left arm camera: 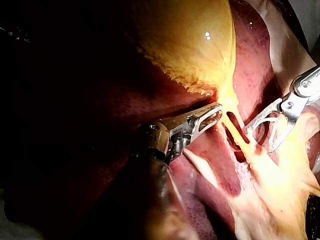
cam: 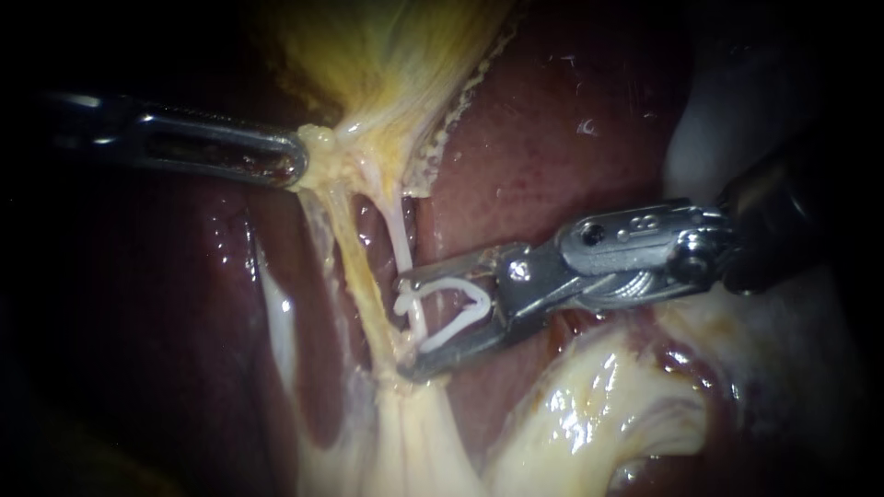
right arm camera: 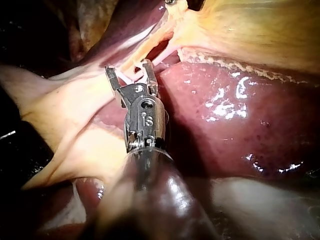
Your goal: Clipping first clip left tube
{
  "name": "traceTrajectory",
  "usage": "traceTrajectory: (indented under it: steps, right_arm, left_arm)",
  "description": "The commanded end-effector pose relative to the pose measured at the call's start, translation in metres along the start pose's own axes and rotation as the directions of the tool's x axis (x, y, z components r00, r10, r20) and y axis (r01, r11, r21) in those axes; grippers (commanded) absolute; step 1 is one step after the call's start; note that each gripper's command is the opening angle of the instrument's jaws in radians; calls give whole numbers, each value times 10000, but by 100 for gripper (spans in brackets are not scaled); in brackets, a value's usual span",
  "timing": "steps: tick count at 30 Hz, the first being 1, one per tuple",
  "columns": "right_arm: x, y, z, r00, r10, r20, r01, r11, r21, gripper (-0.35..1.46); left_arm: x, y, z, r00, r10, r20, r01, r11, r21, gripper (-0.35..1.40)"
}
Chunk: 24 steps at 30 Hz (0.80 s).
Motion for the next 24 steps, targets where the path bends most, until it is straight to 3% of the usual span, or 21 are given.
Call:
traceTrajectory:
  steps: [1,10,18,24]
  right_arm:
    - [-3,2,2,10000,-8,6,8,10000,-16,49]
    - [-21,17,13,9999,109,17,-109,9999,-125,50]
    - [-21,29,23,9984,564,-20,-565,9981,-243,50]
    - [-22,31,39,9911,1256,-442,-1256,9921,30,50]
  left_arm:
    - [0,0,0,10000,0,0,0,10000,-1,-35]
    - [0,0,0,10000,2,1,-2,10000,-3,-35]
    - [1,0,1,10000,4,3,-4,10000,-9,-35]
    - [1,0,1,10000,5,4,-5,10000,-13,-35]
